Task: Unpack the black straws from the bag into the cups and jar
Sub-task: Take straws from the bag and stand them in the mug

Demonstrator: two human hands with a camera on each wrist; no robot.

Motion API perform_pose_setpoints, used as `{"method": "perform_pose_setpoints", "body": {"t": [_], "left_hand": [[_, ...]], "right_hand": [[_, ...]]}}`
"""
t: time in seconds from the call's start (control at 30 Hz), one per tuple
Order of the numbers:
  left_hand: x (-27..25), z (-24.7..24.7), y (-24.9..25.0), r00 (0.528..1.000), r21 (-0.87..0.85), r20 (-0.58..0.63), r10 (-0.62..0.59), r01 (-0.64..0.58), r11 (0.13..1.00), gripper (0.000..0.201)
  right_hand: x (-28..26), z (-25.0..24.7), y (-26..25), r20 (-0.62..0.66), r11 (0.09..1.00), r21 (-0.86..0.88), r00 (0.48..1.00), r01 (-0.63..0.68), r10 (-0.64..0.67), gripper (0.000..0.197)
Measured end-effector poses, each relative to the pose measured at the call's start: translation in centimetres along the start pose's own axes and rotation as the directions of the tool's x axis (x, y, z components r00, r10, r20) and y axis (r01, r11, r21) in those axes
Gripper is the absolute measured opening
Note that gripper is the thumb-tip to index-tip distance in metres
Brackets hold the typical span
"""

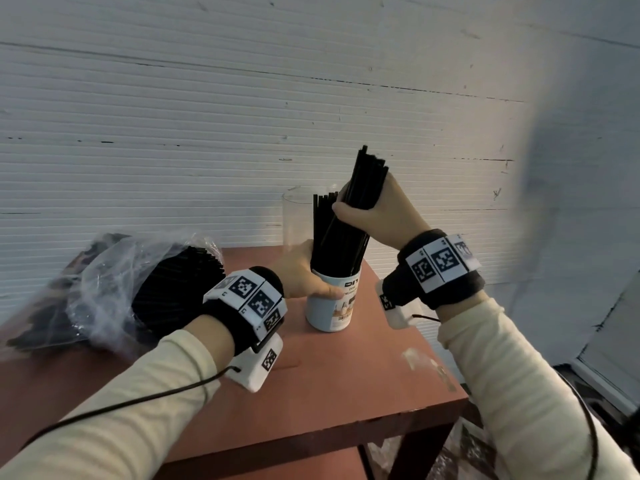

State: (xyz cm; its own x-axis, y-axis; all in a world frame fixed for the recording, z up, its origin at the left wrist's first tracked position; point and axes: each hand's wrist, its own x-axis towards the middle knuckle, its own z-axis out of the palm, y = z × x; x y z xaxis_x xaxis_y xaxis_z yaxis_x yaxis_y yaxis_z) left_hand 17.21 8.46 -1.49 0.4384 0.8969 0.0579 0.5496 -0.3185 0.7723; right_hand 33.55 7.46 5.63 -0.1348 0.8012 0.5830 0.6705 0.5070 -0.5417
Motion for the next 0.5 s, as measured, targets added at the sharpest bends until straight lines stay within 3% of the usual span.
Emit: {"method": "perform_pose_setpoints", "body": {"t": [0.07,0.13,0.3,0.43,0.5], "left_hand": [[-0.1,-0.1,0.1,1.0,-0.007,0.005,-0.003,0.003,1.0,0.083],[0.0,-0.1,0.0,1.0,-0.005,0.015,-0.002,0.002,1.0,0.084],[0.1,0.1,-0.2,1.0,-0.034,0.007,-0.022,0.022,0.999,0.086],[0.1,0.1,-0.2,1.0,-0.044,0.0,-0.023,0.023,0.999,0.092],[0.0,0.1,-0.2,1.0,-0.047,0.008,-0.016,0.016,0.999,0.098]], "right_hand": [[-0.1,-1.0,-0.7,-0.035,0.996,0.094,0.999,0.005,-0.002,0.015],[0.3,-1.4,-0.4,-0.039,0.996,0.093,0.999,-0.007,0.01,0.013],[0.1,0.5,0.3,0.016,0.984,-0.172,0.998,-0.054,0.058,0.032],[-0.4,1.0,-0.4,0.007,0.946,-0.323,1.0,-0.019,0.023,0.033],[-0.4,1.0,-0.4,0.044,0.931,-0.365,0.999,-0.007,0.025,0.051]]}}
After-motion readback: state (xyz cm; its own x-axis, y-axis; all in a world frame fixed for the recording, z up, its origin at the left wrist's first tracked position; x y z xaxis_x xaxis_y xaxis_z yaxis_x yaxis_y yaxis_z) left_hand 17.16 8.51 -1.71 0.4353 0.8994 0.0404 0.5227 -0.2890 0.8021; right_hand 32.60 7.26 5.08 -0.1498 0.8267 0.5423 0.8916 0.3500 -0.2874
